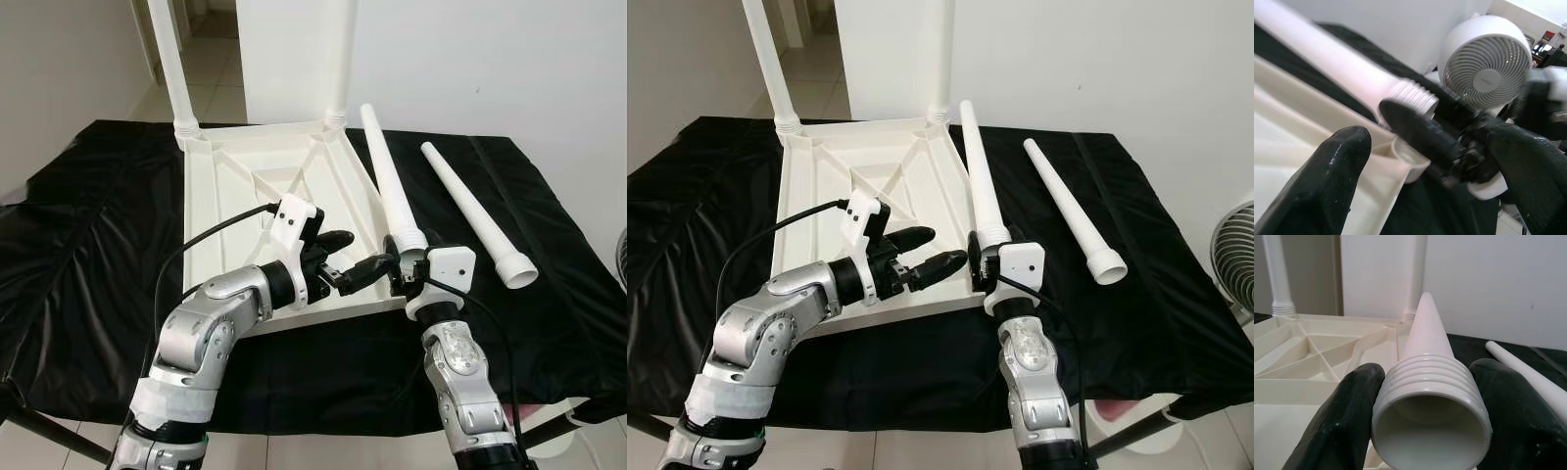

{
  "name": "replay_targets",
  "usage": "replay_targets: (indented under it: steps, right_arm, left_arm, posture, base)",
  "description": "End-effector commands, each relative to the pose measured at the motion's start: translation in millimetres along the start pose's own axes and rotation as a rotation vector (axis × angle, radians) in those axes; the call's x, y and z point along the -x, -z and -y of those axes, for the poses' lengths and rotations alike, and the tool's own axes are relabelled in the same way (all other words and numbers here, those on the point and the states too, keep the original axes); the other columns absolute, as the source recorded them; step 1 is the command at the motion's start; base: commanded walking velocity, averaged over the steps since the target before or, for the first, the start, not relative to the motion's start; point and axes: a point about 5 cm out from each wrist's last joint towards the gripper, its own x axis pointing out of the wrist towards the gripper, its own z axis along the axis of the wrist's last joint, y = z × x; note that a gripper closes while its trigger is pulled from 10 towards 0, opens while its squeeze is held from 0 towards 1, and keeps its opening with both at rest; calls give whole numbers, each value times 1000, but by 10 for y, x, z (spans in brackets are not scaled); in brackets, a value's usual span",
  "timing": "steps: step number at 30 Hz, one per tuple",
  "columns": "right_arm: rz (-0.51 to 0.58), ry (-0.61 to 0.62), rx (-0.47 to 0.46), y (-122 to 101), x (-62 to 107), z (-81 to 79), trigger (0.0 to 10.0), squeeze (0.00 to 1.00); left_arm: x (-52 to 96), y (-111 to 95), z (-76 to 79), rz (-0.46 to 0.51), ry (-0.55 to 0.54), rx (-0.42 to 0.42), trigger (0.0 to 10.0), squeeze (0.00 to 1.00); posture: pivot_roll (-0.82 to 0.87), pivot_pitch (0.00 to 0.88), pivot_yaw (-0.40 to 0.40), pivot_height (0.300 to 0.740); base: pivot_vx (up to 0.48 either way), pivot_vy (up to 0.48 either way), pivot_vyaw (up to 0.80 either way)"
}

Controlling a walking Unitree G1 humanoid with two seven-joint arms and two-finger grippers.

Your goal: Building children table

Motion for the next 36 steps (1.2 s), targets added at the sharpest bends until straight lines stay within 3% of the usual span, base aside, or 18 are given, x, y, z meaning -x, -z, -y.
replay_targets:
  steps: [1,9,14,18,24,36]
  right_arm:
    - [53,-24,16,-86,5,-18,10000,0]
    - [101,-141,42,-208,77,-85,10000,0]
    - [110,-173,47,-235,90,-111,10000,0]
    - [106,-235,46,-243,132,-162,10000,0]
    - [99,-261,42,-235,157,-180,10000,0]
    - [118,-389,81,-280,270,-240,10000,0]
  left_arm:
    - [-17,13,34,-15,95,25,10000,0]
    - [-119,46,-139,-94,97,171,10000,0]
    - [-161,16,-186,-95,94,205,10000,0]
    - [-248,-80,-265,-69,101,280,10000,0]
    - [-286,-110,-298,-65,93,285,10000,0]
    - [-454,-389,-516,85,-43,337,10000,0]
  posture:
    - [-45,81,37,740]
    - [-57,85,47,740]
    - [-61,85,49,740]
    - [-68,85,46,740]
    - [-68,84,45,740]
    - [-80,81,34,740]
  base:
    - [0,0,0]
    - [0,0,0]
    - [0,0,0]
    - [0,0,0]
    - [0,0,0]
    - [0,0,0]
